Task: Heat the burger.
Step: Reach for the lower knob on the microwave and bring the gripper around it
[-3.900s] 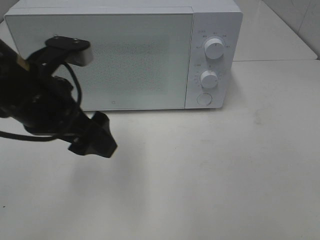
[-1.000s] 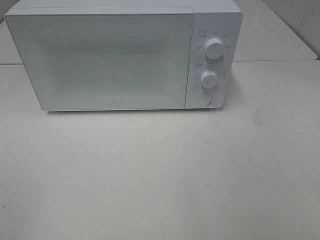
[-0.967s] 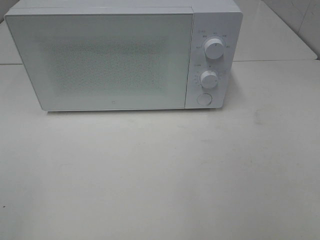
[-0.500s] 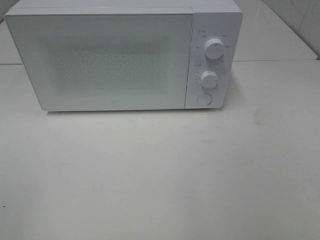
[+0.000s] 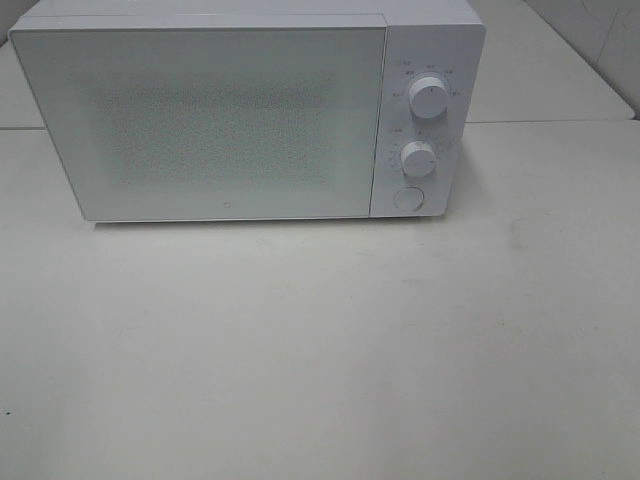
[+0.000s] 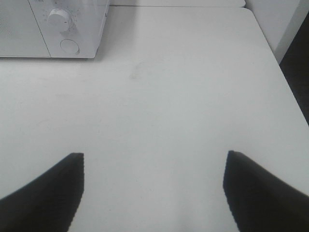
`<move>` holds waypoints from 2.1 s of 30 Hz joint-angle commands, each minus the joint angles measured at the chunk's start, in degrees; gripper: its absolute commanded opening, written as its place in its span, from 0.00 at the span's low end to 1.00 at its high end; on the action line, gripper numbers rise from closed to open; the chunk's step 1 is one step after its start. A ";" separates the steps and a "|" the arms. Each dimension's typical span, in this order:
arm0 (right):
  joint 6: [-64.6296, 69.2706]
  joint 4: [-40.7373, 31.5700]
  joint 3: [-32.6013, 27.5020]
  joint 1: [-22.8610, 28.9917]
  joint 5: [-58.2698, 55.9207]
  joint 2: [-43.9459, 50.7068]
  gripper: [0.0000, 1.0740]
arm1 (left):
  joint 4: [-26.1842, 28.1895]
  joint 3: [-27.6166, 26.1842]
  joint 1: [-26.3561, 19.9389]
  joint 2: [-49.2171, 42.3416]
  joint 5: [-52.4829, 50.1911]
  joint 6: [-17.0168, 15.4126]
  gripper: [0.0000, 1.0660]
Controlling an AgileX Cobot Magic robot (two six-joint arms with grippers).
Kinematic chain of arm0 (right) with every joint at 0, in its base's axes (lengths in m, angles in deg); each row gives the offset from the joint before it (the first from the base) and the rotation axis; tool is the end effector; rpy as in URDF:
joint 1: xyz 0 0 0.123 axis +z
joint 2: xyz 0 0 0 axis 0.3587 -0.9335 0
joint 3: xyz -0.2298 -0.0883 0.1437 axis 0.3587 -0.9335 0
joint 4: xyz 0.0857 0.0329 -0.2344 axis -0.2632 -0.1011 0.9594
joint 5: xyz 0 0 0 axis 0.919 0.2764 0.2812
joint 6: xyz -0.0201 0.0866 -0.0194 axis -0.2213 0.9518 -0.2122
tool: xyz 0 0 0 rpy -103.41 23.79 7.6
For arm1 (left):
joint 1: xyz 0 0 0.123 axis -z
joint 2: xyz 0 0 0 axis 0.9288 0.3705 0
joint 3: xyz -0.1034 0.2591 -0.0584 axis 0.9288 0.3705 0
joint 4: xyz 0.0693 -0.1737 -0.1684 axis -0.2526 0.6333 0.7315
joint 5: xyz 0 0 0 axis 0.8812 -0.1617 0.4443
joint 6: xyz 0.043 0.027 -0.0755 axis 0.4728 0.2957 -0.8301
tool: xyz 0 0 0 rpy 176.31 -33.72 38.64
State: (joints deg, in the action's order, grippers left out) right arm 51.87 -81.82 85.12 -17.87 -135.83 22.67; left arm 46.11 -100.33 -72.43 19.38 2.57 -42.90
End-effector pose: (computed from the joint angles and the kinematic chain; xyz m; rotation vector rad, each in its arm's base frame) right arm -0.0052 -0.0059 0.2804 -0.0002 2.0163 -0.0168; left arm -0.0047 -0.0079 0.2790 0.0080 2.0209 -0.0182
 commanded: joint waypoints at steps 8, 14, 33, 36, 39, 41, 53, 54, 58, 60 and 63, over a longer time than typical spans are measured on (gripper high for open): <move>0.29 -0.06 1.55 -0.29 3.67 -11.97 0.71 | -0.11 0.23 -0.06 -1.49 -0.40 -0.40 0.92; 0.97 -0.74 1.66 -0.29 10.77 -15.53 0.71 | -0.11 0.23 -0.06 -1.49 -0.40 -0.40 0.92; 0.97 -1.83 -2.92 -0.29 34.32 -30.77 0.71 | -0.11 0.23 -0.06 -1.49 -0.40 -0.40 0.92; 0.97 -1.83 -4.18 -0.29 41.02 -35.41 0.71 | -0.11 0.23 -0.06 -1.49 -0.40 -0.40 0.92; 0.97 -1.83 -4.81 -0.29 46.01 -38.85 0.71 | -0.11 0.23 -0.06 -1.49 -0.40 -0.40 0.92; 0.97 -1.83 -4.87 -0.29 47.50 -40.11 0.71 | -0.11 0.23 -0.06 -1.49 -0.40 -0.40 0.92; 3.27 -1.83 -4.87 -0.29 69.90 -55.75 0.71 | -0.11 0.23 -0.06 -1.49 -0.40 -0.40 0.92; 3.27 -1.83 -4.87 -0.29 72.08 -57.07 0.71 | -0.11 0.23 -0.06 -1.49 -0.40 -0.40 0.92; 3.27 -1.83 -4.87 -0.29 80.50 -62.11 0.71 | -0.11 0.23 -0.06 -1.49 -0.40 -0.40 0.92; 3.27 -1.83 -4.87 -0.29 82.22 -63.14 0.71 | -0.11 0.23 -0.06 -1.49 -0.40 -0.40 0.92; 3.27 -1.83 -4.81 -0.29 88.18 -66.35 0.71 | -0.11 0.23 -0.06 -1.49 -0.40 -0.40 0.92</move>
State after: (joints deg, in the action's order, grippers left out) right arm 54.74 -83.54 80.25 -17.87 -50.46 -43.45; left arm 46.11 -100.33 -72.43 19.38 2.57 -42.90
